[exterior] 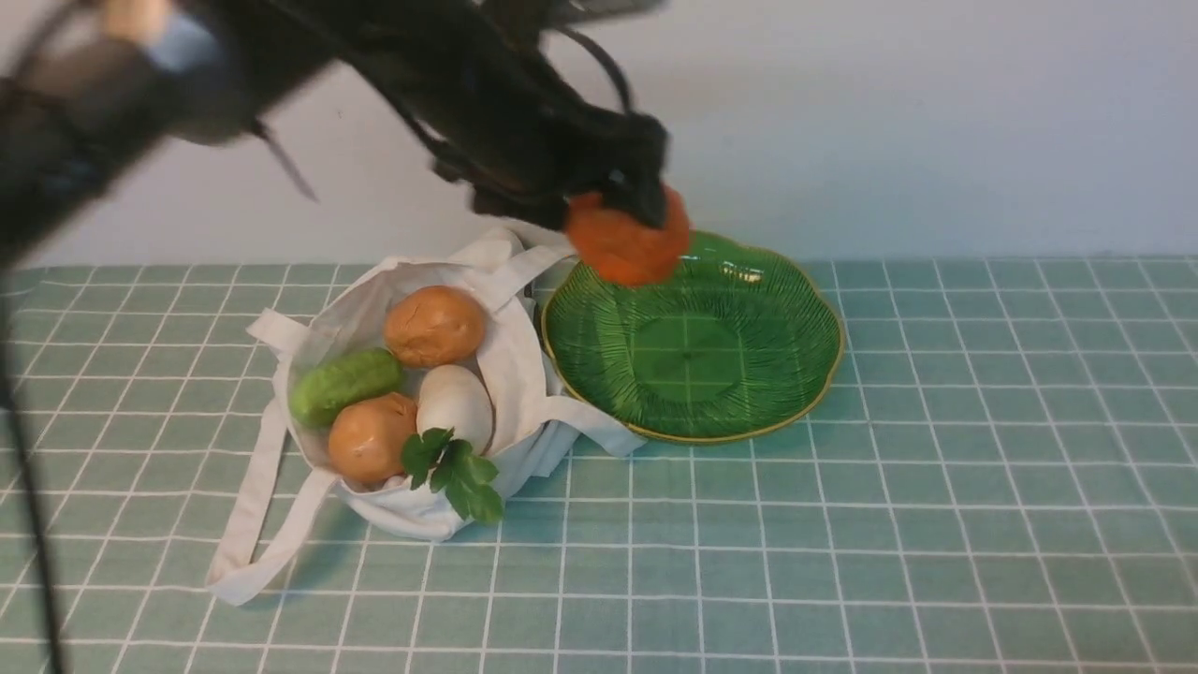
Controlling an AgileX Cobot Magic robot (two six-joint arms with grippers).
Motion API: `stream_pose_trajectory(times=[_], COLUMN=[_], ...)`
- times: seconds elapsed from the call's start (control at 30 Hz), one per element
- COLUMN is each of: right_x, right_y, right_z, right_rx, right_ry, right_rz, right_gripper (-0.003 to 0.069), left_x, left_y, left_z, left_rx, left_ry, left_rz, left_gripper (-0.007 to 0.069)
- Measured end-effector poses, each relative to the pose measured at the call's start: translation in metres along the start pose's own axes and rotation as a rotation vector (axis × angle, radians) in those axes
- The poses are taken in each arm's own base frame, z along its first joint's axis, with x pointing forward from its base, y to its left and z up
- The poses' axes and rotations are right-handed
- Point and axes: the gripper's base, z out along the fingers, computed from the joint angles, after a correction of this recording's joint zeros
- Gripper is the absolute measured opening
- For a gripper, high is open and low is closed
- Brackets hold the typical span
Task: Take vegetables from cloth bag on blue coffee tablecloth place on plate.
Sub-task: 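Move the orange pumpkin from the bag onto the plate with the left gripper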
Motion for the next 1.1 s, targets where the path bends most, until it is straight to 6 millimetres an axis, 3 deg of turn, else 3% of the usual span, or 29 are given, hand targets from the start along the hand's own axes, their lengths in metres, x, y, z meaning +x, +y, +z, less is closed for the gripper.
stream_pose_trajectory(times=[0.03, 0.07, 0.2, 0.37, 0.6, 1.1], right_x=[0.000, 0.000, 0.000, 0.000, 0.000, 0.000], right_y=[0.000, 0.000, 0.000, 0.000, 0.000, 0.000], right_z=[0.000, 0.000, 0.000, 0.000, 0.000, 0.000], right_rx=[0.000, 0.000, 0.000, 0.000, 0.000, 0.000], right_ry=[0.000, 0.000, 0.000, 0.000, 0.000, 0.000], right_rz=[0.000, 0.000, 0.000, 0.000, 0.000, 0.000], right_gripper=[-0.0015, -0.0015, -0.0015, -0.0015, -0.0015, -0.0015], left_x=[0.000, -0.001, 0.001, 0.007, 0.013, 0.019], left_y=[-0.005, -0.007, -0.021, -0.017, -0.014, -0.017], left_z=[0.014, 0.014, 0.068, 0.107, 0.116, 0.108], left_rx=[0.007, 0.010, 0.025, 0.005, -0.015, -0.012], left_ry=[-0.019, -0.028, -0.146, -0.233, -0.193, -0.098], left_rz=[0.009, 0.012, 0.055, 0.102, 0.171, 0.229], left_gripper=[0.0583, 0.0583, 0.0583, 0.0583, 0.0598, 0.0605])
